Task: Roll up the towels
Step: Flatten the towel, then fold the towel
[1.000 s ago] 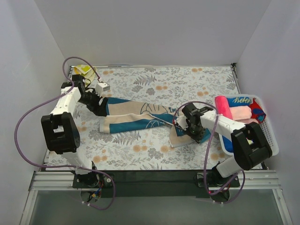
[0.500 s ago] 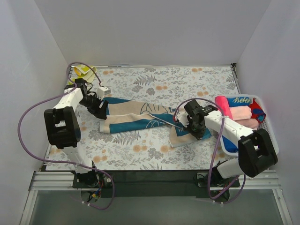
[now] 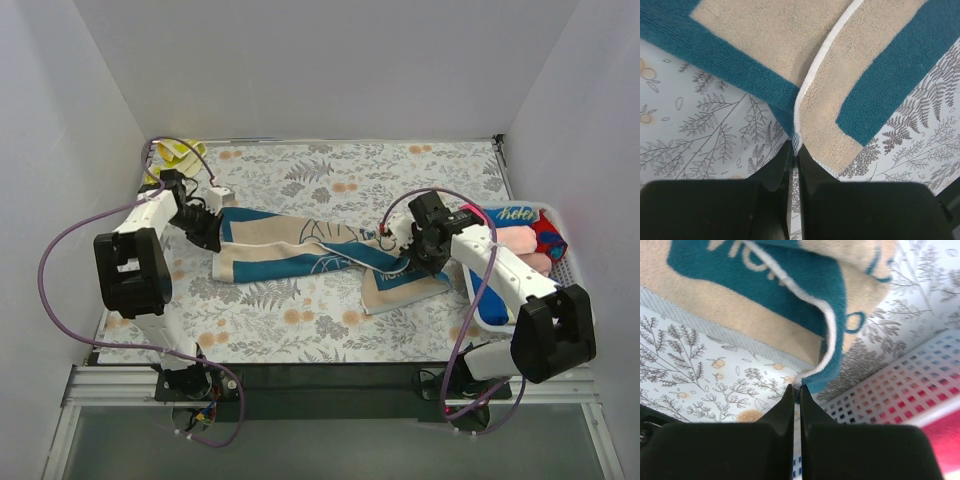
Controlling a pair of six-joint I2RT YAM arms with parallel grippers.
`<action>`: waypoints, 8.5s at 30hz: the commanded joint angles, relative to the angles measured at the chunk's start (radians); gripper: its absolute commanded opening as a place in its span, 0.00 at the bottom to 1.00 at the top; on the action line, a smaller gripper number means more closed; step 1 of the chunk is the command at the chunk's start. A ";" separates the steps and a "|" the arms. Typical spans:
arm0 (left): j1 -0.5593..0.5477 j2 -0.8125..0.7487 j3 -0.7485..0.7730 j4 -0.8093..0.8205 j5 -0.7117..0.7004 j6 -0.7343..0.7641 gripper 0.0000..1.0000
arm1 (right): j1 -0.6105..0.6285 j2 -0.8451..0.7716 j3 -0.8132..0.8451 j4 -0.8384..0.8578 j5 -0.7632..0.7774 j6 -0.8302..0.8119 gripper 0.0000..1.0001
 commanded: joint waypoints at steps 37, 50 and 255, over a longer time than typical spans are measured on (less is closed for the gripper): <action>0.396 -0.662 0.292 0.124 0.120 0.026 0.00 | -0.319 -0.288 0.540 0.010 -0.101 -0.121 0.01; 0.394 -0.683 0.428 0.031 0.028 0.067 0.00 | -0.320 -0.424 0.539 0.024 -0.098 -0.149 0.01; 0.200 0.292 0.551 0.097 0.029 -0.083 0.60 | -0.311 0.998 0.979 0.053 -0.259 0.140 0.27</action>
